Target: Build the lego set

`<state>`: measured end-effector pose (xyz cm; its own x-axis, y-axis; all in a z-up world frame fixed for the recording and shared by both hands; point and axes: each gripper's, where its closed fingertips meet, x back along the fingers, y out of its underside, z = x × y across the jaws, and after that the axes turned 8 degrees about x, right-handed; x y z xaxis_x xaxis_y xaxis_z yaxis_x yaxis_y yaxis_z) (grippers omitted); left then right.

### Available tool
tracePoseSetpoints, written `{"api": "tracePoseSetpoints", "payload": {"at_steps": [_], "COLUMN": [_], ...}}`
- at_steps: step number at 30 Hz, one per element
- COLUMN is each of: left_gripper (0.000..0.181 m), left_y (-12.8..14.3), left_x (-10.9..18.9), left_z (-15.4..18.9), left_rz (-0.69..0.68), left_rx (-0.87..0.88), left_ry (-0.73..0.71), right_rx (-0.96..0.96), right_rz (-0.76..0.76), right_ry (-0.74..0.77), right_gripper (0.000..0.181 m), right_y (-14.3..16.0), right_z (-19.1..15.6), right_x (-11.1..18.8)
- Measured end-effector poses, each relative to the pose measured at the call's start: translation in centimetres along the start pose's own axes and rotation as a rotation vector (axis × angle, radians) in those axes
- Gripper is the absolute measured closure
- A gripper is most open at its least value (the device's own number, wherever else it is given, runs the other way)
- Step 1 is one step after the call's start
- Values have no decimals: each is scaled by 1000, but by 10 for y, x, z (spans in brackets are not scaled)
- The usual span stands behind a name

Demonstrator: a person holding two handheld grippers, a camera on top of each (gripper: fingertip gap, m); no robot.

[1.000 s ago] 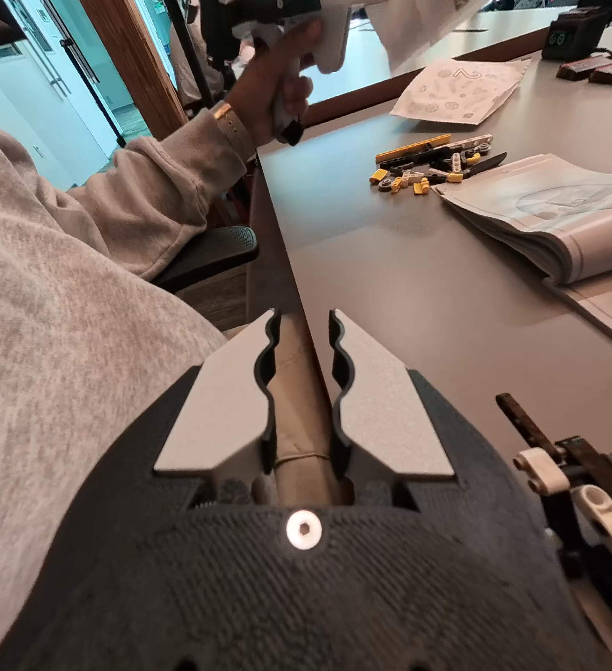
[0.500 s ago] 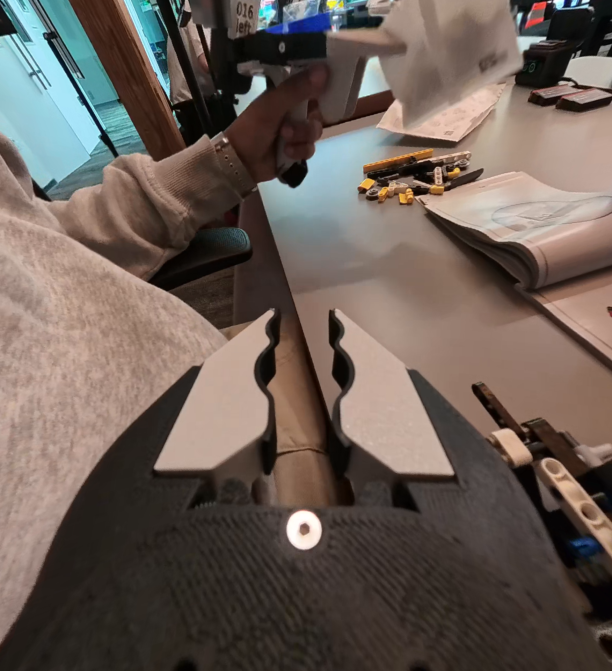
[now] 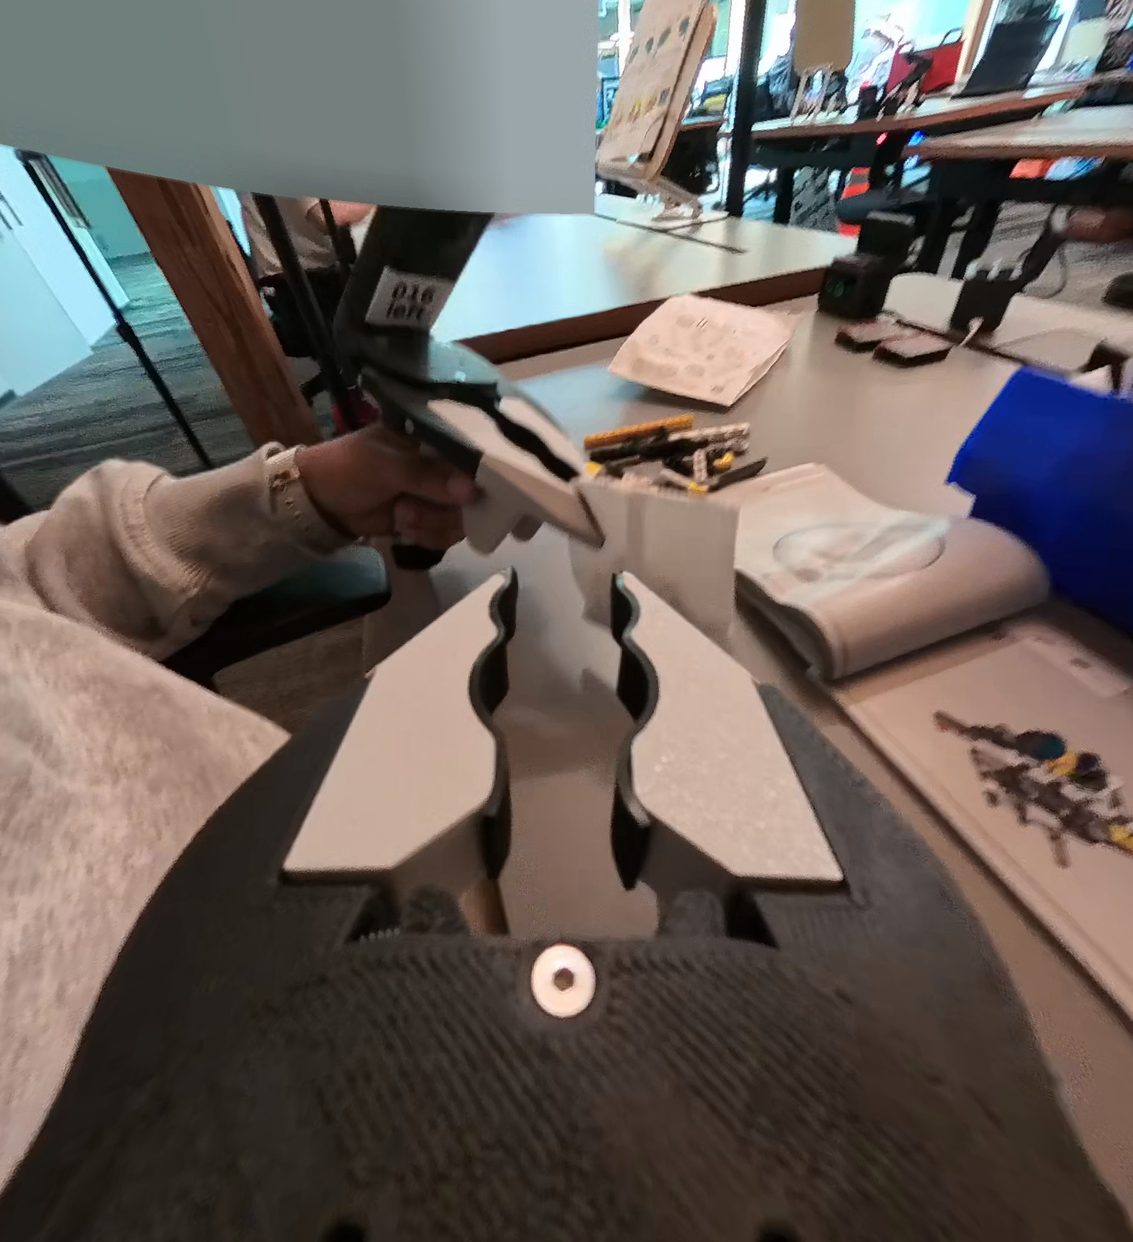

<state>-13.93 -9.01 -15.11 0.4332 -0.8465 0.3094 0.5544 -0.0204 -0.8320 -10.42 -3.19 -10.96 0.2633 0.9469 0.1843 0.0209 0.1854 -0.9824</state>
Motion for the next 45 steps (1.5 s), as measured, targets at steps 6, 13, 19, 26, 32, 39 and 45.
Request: {"api": "tracePoseSetpoints", "payload": {"at_steps": [6, 13, 19, 26, 32, 39, 45], "left_gripper": [180, 180, 181, 181, 181, 181, 181], "left_y": [7, -6, -9, -4, -5, -7, -7], "left_x": [-10, -7, -13, -23, -27, -25, -26], "left_z": [14, 27, 44, 55, 55, 55, 53], "left_rz": [-18, 67, 88, 56, 67, 81, 79], "left_rx": [106, 249, 300, 225, 243, 231, 248], "left_ry": [103, 223, 322, 294, 281, 282, 288], "right_rx": [139, 213, 247, 284, 343, 219, 55], "right_rz": [-73, -190, -204, -239, -273, -218, -174], "right_ry": [68, 127, 219, 266, 304, 303, 241], "right_gripper": [155, 157, 160, 172, 181, 181, 181], "right_y": [-10, 3, 3, 7, 6, 0, 1], "right_z": [16, 19, 27, 30, 29, 36, 37], "right_x": [-21, -39, -34, -25, -23, -16, -14]}}
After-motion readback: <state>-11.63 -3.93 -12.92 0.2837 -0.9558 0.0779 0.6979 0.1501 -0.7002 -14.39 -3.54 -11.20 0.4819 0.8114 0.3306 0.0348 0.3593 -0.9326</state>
